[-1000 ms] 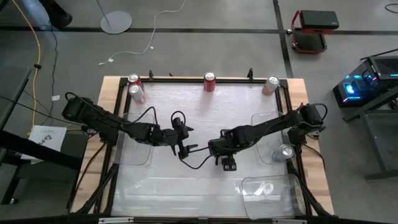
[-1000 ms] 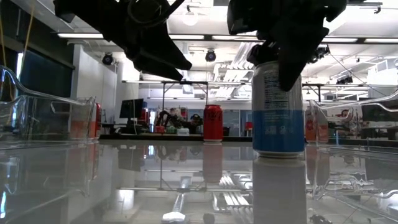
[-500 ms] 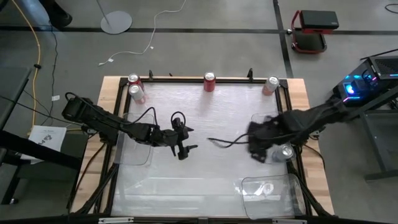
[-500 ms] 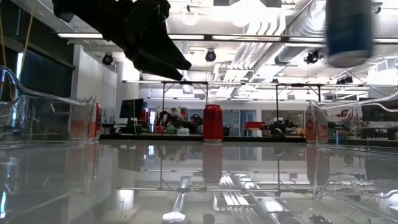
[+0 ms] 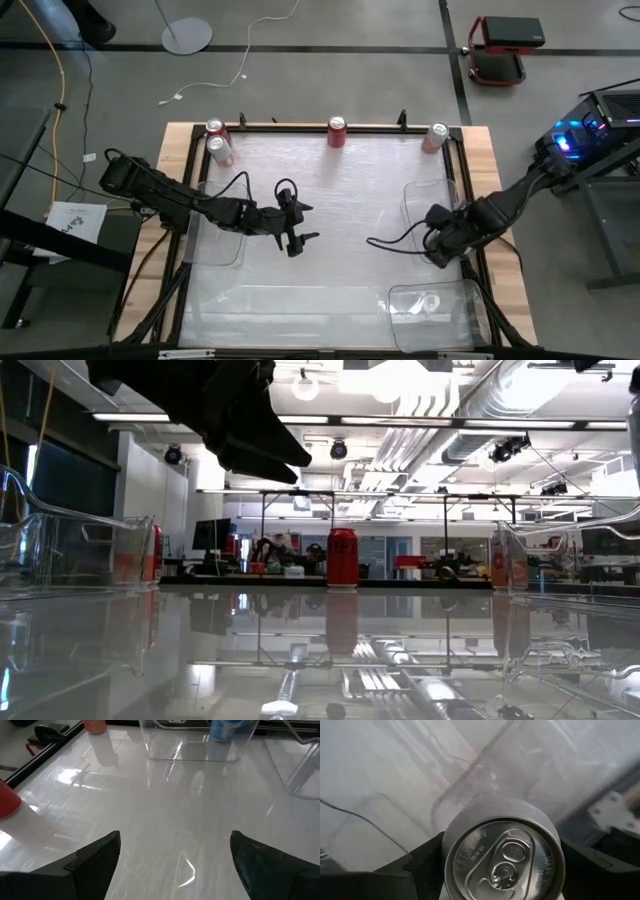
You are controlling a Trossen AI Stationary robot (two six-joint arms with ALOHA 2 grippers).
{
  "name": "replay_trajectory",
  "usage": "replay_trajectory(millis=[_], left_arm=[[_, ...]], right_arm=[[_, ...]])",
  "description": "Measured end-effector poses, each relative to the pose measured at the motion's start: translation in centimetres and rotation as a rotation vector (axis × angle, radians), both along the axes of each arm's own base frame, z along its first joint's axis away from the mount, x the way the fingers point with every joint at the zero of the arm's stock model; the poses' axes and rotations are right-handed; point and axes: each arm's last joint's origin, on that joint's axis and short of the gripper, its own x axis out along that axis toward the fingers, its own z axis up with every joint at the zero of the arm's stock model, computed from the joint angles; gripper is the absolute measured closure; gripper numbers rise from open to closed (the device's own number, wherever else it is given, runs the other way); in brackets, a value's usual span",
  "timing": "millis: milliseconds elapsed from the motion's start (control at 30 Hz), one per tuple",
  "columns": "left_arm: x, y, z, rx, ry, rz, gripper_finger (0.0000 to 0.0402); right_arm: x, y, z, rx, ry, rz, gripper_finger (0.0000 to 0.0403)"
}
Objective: Sort soda cans
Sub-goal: Put the blue-white soda can into the right transparent bin, then put the right red-black soda can into the bottom transparent bin
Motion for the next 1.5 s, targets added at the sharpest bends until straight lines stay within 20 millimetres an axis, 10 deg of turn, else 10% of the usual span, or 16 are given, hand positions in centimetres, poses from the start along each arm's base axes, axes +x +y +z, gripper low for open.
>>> replay_trajectory(millis=[600,1500], left_arm=[[0.1,0.0,0.2,0.003,-0.017,-0.005,0.0048],[0.1,0.0,0.1,-0.006,-0.019,0.000,0.0048]], right_arm=[[0.7,-1.0,-7.6,0.086,0.062,0.067,0.0118],[-0.5,-1.6,-5.1,0.123,0.014,0.035,0.0038]])
